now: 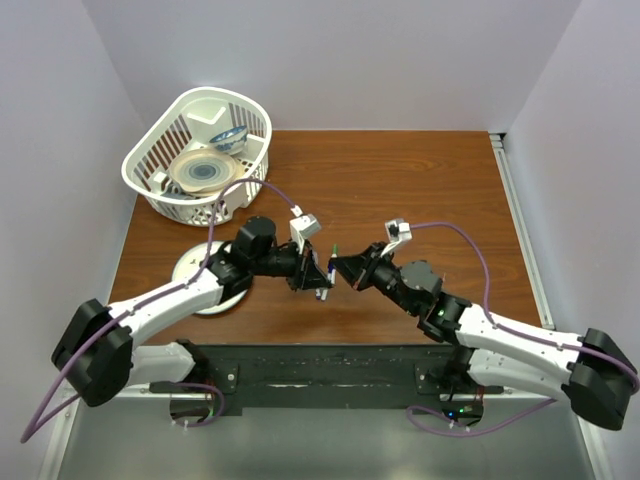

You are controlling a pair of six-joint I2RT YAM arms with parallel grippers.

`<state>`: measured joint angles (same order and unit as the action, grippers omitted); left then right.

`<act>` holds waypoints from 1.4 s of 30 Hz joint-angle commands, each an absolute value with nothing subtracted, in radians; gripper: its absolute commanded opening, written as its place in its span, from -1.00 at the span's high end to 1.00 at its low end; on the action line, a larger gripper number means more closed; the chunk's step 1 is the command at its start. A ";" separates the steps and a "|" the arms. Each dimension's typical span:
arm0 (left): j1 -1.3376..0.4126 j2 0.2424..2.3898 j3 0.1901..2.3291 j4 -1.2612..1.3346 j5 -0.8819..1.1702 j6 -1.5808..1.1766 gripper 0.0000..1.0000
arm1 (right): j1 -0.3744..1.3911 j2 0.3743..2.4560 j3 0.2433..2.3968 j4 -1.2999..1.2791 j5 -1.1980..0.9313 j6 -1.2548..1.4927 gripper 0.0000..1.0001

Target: Insert the pens into the pen caps

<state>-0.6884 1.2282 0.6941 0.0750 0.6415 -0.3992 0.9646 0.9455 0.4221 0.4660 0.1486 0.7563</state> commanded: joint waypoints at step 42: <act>-0.623 1.255 0.508 0.104 0.023 -0.723 0.38 | 1.083 0.595 0.698 -0.383 0.292 0.772 -0.93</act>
